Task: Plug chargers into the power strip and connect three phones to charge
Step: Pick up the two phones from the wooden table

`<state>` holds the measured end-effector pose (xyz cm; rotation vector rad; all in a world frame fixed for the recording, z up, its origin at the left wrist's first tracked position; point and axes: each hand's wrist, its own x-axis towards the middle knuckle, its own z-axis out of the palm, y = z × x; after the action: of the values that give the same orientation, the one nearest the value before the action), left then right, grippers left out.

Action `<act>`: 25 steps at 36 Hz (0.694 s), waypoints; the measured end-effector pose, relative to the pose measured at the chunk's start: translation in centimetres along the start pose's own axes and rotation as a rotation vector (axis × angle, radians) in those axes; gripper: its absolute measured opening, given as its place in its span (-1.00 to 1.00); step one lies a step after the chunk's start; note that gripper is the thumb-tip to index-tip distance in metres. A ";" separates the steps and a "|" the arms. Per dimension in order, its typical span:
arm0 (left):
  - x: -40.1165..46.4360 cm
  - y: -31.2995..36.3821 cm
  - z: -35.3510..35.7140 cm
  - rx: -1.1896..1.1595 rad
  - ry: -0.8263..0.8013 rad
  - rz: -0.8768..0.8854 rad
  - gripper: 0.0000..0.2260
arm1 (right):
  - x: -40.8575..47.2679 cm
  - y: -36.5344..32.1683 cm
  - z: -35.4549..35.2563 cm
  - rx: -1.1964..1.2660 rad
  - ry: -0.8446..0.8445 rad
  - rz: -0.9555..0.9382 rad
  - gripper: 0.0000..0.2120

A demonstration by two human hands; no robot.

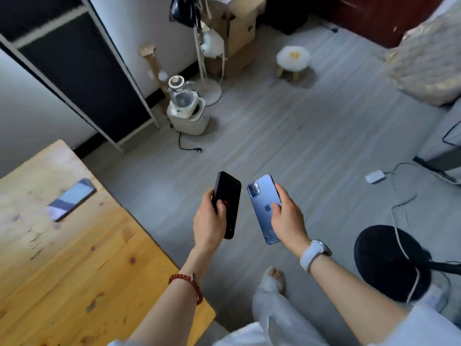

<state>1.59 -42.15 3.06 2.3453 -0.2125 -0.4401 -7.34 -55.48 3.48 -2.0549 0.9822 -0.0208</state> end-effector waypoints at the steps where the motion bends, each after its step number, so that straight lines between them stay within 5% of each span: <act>1: 0.4 1.9 1.6 0.000 -0.016 0.004 -0.72 | 1.0 1.0 -1.8 0.011 0.013 0.016 -0.53; 13: 7.7 19.0 15.5 0.051 -0.184 0.127 -0.71 | 13.6 9.8 -17.4 0.143 0.195 0.203 -0.55; 25: 25.2 39.0 29.9 0.095 -0.329 0.296 -0.70 | 35.4 13.9 -32.1 0.202 0.392 0.322 -0.56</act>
<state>12.79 -96.22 3.48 2.2710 -0.7392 -0.6768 -2.58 -105.06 3.56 -1.7201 1.4793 -0.3501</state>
